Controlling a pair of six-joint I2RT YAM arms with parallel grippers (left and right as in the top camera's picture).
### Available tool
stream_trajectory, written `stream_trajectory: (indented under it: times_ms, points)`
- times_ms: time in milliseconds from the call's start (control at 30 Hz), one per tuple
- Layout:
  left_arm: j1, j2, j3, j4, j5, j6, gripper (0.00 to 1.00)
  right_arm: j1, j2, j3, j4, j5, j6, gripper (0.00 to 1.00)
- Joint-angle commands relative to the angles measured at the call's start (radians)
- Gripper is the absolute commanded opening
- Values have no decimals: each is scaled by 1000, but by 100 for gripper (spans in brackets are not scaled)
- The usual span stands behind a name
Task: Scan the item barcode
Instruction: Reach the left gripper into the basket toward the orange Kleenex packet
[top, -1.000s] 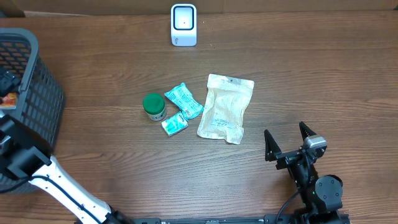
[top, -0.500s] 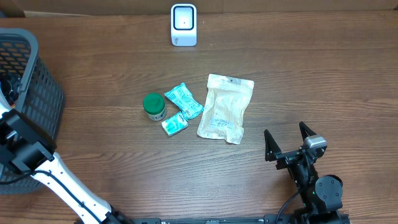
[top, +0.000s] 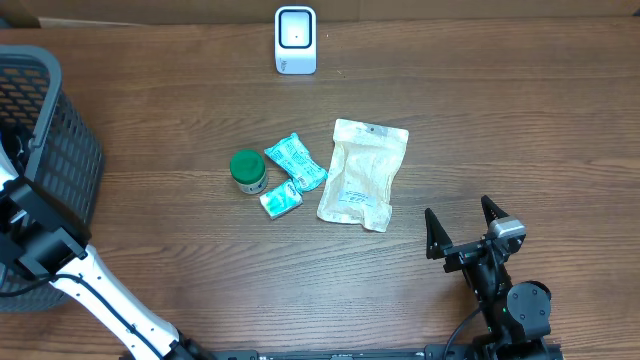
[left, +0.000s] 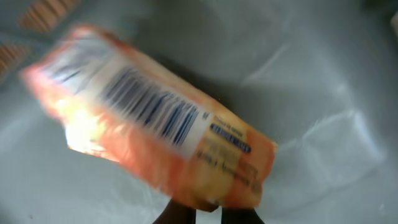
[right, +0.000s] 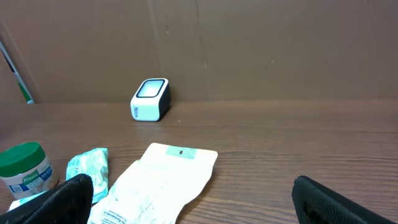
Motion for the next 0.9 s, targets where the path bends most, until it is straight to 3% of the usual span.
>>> stream_trajectory:
  times_ms: [0, 367, 400, 433, 533, 633, 867]
  points:
    - [5, -13, -2, -33, -1, -23, 4, 4, -9, -10, 7, -1, -1, 100]
    - [4, -216, 0, -58, 24, -41, 4, 4, -9, -10, 7, -1, -1, 100]
    - [4, -215, 0, -56, 24, -41, 18, 4, -9, -10, 7, -1, -1, 100]
    - [5, -207, 0, -55, 24, -41, 42, 4, -9, -10, 7, -1, -1, 100]
    - [5, -177, 0, -33, 21, -36, 75, 4, -9, -10, 7, -1, -1, 100]
    - [5, -142, 0, -2, 16, -27, 80, 4, -9, -10, 7, -1, -1, 100]
    - [4, -43, 0, 105, 23, 105, 80, 4, -9, -10, 7, -1, -1, 100]
